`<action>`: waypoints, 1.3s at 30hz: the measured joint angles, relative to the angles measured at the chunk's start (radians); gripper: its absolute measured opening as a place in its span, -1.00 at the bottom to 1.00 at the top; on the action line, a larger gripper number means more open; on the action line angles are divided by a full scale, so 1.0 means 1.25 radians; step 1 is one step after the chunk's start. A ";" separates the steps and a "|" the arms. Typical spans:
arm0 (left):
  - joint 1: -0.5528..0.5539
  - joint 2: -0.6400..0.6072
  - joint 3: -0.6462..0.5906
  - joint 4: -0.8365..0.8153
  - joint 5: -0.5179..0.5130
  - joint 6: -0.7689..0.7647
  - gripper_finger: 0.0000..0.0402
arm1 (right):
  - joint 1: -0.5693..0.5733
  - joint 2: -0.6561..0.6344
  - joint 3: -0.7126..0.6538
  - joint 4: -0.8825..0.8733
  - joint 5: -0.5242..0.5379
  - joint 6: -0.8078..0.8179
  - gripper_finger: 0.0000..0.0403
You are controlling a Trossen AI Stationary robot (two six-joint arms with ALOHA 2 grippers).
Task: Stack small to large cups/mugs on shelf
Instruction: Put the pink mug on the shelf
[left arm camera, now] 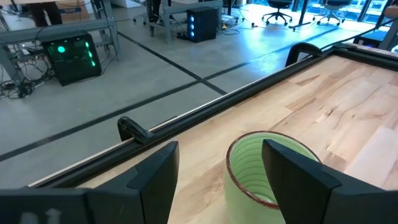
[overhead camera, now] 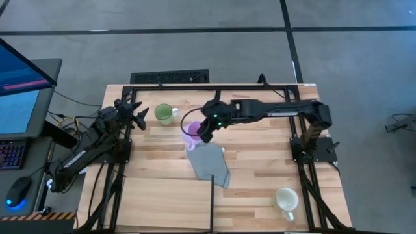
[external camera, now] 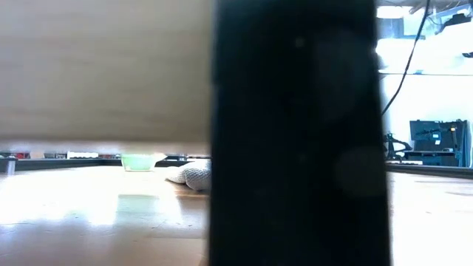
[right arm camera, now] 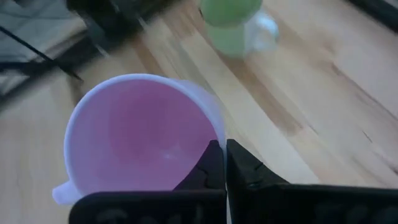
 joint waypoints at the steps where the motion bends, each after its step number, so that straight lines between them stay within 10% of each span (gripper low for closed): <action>1: -0.001 0.002 0.000 0.000 0.000 0.000 0.11 | 0.000 0.023 0.013 -0.006 -0.001 -0.018 -0.97; 18: -0.009 0.031 0.000 0.003 -0.005 0.006 0.11 | 0.003 0.453 0.578 -0.231 -0.072 -0.120 -0.97; 39: -0.009 0.031 0.000 0.006 -0.002 0.006 0.11 | 0.010 0.519 0.563 -0.215 -0.119 -0.098 -0.88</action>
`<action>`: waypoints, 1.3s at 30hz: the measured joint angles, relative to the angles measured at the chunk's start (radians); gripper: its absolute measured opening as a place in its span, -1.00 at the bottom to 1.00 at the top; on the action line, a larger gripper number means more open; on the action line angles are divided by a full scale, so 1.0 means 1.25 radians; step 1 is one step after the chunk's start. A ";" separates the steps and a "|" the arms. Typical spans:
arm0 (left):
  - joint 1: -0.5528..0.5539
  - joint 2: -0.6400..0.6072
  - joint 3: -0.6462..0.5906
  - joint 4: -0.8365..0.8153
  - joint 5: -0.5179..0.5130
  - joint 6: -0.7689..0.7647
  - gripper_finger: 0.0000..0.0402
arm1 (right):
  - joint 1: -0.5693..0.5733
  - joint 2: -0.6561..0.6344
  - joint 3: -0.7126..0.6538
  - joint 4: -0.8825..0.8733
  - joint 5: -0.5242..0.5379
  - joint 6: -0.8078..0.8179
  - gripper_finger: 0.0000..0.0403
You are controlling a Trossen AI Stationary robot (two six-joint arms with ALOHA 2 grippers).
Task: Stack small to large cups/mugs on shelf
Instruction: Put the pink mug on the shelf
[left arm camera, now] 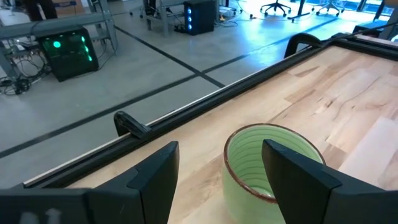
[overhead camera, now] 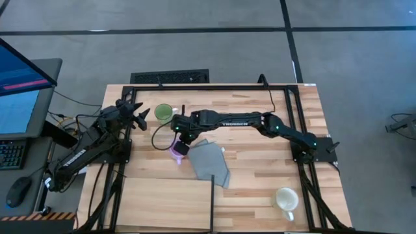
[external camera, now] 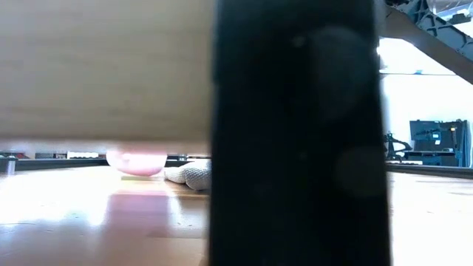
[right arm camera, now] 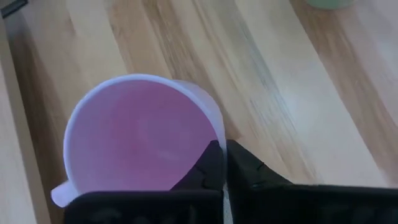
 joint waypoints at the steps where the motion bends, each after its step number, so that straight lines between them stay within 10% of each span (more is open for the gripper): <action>1: 0.000 0.000 0.000 0.000 0.000 0.000 0.11 | 0.000 0.000 0.000 0.000 0.000 0.000 -0.83; 39: 0.000 0.000 0.000 0.000 0.000 0.000 0.11 | 0.000 -0.001 0.000 0.044 -0.012 0.000 -0.66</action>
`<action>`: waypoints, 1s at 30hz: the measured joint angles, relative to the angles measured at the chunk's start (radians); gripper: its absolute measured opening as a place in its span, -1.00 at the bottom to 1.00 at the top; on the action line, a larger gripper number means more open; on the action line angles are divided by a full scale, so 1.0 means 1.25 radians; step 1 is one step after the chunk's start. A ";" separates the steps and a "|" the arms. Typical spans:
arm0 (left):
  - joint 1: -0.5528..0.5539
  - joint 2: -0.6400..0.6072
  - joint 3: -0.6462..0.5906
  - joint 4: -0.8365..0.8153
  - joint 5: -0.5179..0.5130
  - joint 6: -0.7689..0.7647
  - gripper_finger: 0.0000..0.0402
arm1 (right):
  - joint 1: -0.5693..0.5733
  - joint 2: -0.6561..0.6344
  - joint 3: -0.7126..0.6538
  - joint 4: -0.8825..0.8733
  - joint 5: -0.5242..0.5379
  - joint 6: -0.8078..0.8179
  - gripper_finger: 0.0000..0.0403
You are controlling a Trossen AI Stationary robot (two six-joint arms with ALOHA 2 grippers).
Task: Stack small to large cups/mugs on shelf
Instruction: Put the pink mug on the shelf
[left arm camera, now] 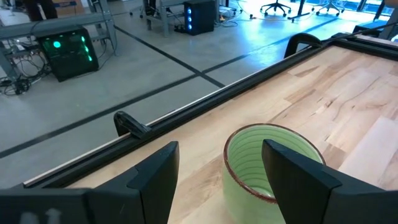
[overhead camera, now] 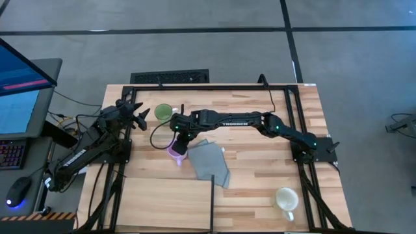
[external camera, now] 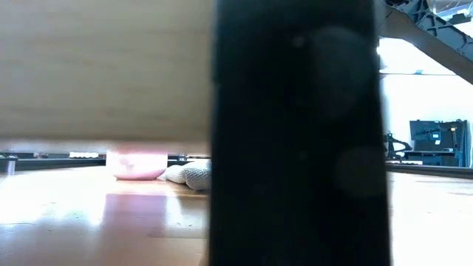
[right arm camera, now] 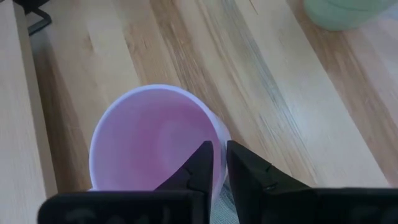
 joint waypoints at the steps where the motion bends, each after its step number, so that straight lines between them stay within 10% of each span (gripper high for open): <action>1: 0.000 0.000 0.000 0.000 0.000 0.000 0.11 | 0.000 0.000 0.000 -0.001 0.000 0.000 -0.66; 19: 0.000 0.000 0.000 0.000 0.000 0.000 0.11 | 0.000 0.000 0.000 0.003 0.000 0.000 -0.61; 30: 0.000 0.000 0.000 -0.001 0.000 0.000 0.11 | 0.006 -0.007 0.000 -0.004 -0.002 -0.001 0.08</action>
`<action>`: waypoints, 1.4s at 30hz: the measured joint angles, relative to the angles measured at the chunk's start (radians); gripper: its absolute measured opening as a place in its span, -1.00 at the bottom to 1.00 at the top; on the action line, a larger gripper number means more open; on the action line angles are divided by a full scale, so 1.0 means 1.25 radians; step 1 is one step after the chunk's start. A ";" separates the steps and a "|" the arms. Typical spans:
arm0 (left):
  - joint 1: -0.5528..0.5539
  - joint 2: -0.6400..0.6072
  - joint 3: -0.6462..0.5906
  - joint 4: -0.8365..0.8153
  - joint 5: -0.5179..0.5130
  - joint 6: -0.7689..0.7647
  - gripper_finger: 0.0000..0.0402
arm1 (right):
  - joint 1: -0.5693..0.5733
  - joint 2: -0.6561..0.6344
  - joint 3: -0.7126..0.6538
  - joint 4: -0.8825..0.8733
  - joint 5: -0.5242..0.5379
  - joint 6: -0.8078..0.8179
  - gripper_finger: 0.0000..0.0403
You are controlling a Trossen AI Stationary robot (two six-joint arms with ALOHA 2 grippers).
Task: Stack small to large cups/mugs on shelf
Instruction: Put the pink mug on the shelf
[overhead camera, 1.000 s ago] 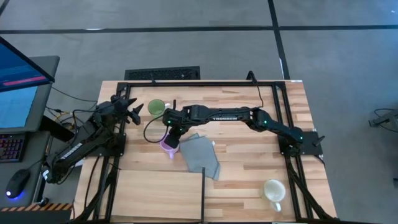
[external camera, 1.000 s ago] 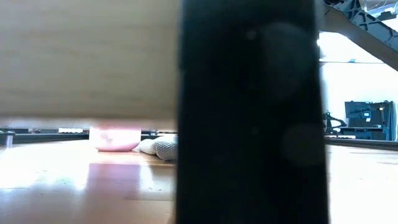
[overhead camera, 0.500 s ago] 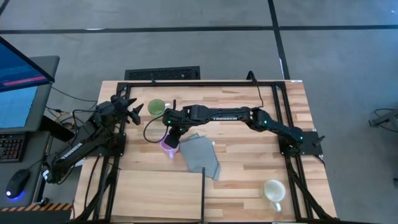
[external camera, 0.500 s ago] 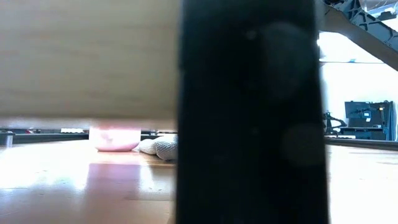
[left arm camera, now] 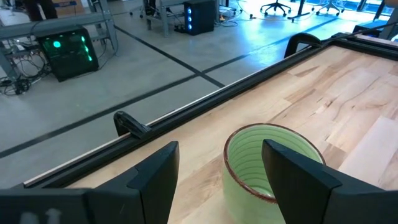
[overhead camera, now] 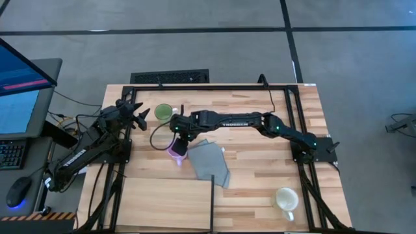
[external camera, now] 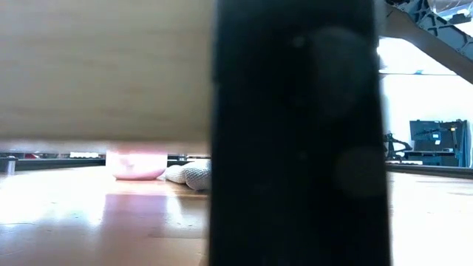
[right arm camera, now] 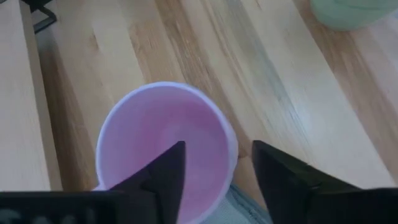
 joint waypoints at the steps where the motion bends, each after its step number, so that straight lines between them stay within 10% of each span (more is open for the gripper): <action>1: 0.000 0.000 0.000 0.000 0.000 0.000 0.11 | 0.002 -0.008 0.000 -0.012 0.000 -0.005 0.13; 10: 0.000 0.000 0.000 0.057 0.003 -0.098 0.11 | 0.014 -0.157 0.001 -0.081 0.009 -0.124 0.29; 20: -0.001 0.000 0.000 0.159 0.205 -0.078 0.11 | 0.064 -0.312 0.002 -0.209 0.261 -0.284 0.29; 37: -0.001 0.000 0.000 0.172 0.231 -0.088 0.11 | -0.144 -0.430 0.000 -0.293 0.291 -0.415 0.29; 42: -0.001 0.000 0.000 0.171 0.230 -0.084 0.11 | -0.221 -0.454 -0.016 -0.202 0.178 -0.462 0.29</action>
